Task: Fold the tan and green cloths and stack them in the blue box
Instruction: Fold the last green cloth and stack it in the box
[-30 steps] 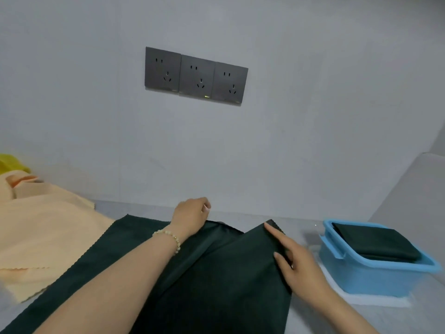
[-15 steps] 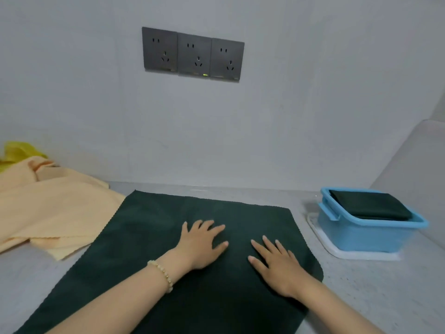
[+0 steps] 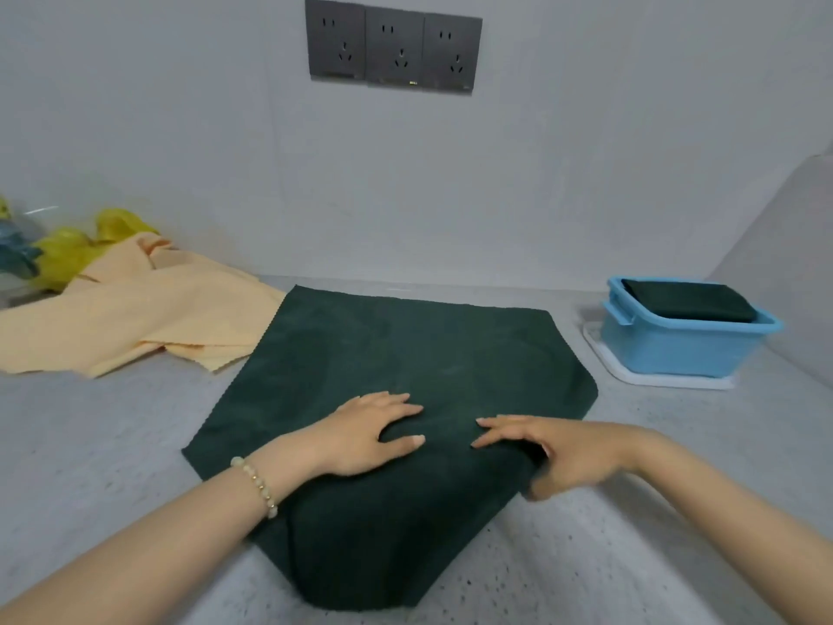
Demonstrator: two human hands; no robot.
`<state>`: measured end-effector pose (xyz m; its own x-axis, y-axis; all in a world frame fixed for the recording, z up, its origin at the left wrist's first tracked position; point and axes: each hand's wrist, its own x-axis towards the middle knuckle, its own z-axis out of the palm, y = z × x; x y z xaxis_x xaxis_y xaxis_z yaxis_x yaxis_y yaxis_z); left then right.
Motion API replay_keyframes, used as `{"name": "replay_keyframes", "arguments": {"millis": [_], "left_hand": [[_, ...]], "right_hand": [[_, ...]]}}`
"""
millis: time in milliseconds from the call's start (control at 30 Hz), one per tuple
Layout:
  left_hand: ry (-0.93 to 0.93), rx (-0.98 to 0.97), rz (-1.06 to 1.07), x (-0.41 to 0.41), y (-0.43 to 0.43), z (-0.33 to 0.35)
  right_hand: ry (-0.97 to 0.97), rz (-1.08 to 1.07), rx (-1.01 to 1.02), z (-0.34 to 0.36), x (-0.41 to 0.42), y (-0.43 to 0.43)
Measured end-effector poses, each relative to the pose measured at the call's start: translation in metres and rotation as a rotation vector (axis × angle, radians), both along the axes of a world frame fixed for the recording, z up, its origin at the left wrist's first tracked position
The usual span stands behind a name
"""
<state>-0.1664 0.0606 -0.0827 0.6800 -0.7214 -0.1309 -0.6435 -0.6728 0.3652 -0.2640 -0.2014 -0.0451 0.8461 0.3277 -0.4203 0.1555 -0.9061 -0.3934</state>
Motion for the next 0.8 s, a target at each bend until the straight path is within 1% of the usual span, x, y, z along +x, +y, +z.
{"name": "replay_keyframes", "arguments": {"millis": [67,133,200,267,333,367,433,500,533,567,633,667,733,800], "left_hand": [[0.021,-0.018,0.007,-0.012,0.008,0.003],[0.053,-0.072,0.037,-0.022,0.013,0.009],[0.153,-0.202,0.101,-0.027,0.017,0.016],[0.307,-0.383,0.177,-0.03,0.018,0.026],[0.357,-0.503,0.214,-0.029,0.019,0.032],[0.357,-0.504,0.22,-0.027,0.018,0.032],[0.278,-0.373,0.233,-0.025,0.022,0.028],[0.136,-0.216,0.246,-0.019,0.027,0.016],[0.077,-0.155,0.251,-0.018,0.031,0.009],[0.033,-0.102,0.25,-0.017,0.033,0.001],[-0.056,-0.032,0.238,-0.019,0.036,-0.015],[-0.104,-0.02,0.237,-0.019,0.036,-0.02],[-0.154,-0.028,0.253,-0.018,0.035,-0.027],[-0.159,-0.03,0.264,-0.017,0.033,-0.029]], "right_hand": [[-0.092,-0.016,-0.07,0.002,-0.003,0.011],[-0.153,-0.056,-0.019,0.008,0.003,0.02],[-0.215,-0.094,0.04,0.018,0.019,0.025],[-0.382,-0.163,0.05,0.023,0.041,0.033],[-0.634,-0.226,0.001,0.02,0.061,0.048],[-0.728,-0.239,-0.045,0.014,0.067,0.057],[-0.804,-0.221,-0.127,0.002,0.07,0.073],[-0.827,-0.234,-0.123,-0.009,0.067,0.08],[-0.829,-0.254,-0.065,-0.013,0.064,0.08],[-0.805,-0.268,0.034,-0.016,0.058,0.08],[-0.676,-0.255,0.24,-0.021,0.042,0.082],[-0.599,-0.212,0.26,-0.023,0.033,0.082],[-0.529,-0.09,0.103,-0.032,0.018,0.085],[-0.546,-0.041,-0.049,-0.043,0.011,0.091]]}}
